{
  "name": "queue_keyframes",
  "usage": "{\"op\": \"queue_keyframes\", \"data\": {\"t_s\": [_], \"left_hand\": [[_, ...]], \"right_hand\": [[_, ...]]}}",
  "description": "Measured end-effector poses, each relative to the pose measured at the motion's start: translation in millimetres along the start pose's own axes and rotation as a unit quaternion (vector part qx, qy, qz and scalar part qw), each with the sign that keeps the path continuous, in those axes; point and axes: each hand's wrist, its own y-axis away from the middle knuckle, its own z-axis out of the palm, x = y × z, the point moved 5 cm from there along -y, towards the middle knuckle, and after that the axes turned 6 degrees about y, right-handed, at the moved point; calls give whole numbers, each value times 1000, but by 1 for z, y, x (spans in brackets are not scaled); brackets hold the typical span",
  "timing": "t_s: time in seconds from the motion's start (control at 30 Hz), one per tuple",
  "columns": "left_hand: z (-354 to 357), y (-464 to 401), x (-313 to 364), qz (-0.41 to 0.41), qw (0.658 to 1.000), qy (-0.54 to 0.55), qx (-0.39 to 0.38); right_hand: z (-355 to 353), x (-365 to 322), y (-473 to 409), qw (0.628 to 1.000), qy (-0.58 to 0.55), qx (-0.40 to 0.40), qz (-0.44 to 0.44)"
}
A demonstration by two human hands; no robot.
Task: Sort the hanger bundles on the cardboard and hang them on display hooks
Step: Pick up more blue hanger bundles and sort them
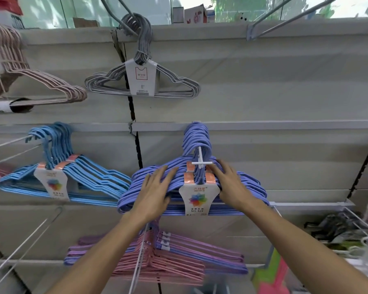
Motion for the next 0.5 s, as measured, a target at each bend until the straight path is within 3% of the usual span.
{"op": "queue_keyframes", "data": {"t_s": [0.2, 0.5], "left_hand": [[10, -25, 1, -47, 994, 36, -92], [13, -28, 3, -54, 993, 57, -84]], "right_hand": [[5, 10, -14, 1000, -15, -22, 12], [5, 14, -21, 999, -26, -25, 14]]}}
